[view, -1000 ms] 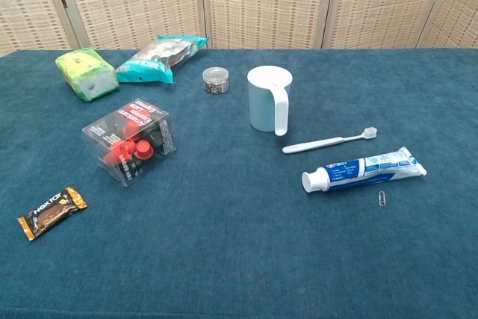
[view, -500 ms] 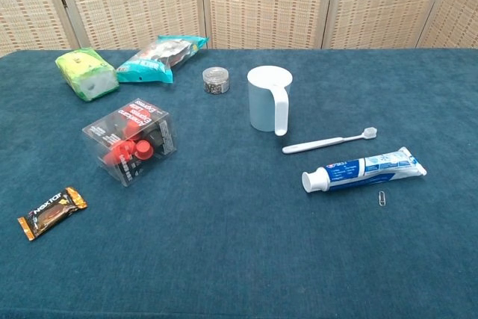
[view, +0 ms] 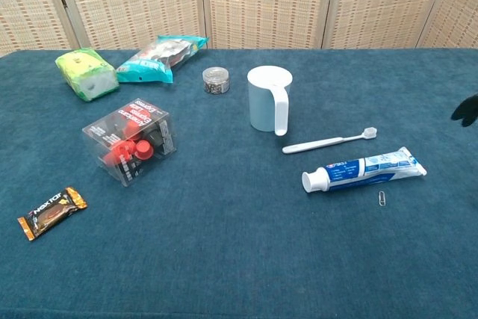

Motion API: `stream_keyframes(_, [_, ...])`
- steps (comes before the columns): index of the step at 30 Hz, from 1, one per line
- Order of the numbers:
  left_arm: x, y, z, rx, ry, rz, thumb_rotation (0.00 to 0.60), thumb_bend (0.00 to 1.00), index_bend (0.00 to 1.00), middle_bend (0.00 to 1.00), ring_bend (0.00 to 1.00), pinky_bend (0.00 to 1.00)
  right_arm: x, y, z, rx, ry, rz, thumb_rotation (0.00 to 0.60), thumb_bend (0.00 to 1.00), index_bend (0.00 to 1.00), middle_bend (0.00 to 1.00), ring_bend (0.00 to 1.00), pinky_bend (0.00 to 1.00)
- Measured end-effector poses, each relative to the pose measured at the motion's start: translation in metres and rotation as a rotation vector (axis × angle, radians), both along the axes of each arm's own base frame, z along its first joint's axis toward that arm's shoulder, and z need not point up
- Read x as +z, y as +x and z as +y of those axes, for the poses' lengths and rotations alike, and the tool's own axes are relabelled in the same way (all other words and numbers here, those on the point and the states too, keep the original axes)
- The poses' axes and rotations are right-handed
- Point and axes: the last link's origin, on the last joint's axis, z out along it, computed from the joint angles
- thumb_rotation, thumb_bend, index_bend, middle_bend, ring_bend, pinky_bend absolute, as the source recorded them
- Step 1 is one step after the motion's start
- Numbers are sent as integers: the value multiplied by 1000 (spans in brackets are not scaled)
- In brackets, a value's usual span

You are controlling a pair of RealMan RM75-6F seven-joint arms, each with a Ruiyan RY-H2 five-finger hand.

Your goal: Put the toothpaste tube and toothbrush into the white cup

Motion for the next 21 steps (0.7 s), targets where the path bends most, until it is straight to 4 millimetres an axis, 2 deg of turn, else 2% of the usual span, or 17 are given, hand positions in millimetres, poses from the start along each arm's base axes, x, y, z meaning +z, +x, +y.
stream_keyframes(3, [1, -3, -2, 9, 4, 0, 600, 310, 345, 160, 124, 194, -22, 10, -20, 33, 43, 42, 600, 182, 242, 262, 180, 385])
stream_keyframes(9, [5, -7, -5, 23, 14, 1, 600, 310, 345, 160, 124, 194, -47, 19, -43, 67, 60, 101, 600, 195, 241, 250, 171, 385])
stream_keyframes(15, [6, -10, -7, 31, 18, 0, 600, 310, 346, 154, 124, 195, -65, 22, -51, 75, 96, 150, 600, 196, 254, 249, 171, 385])
stream_keyframes(21, [7, -12, -8, 33, 18, 0, 600, 310, 346, 154, 124, 194, -81, 22, -55, 85, 108, 183, 600, 222, 343, 249, 171, 385])
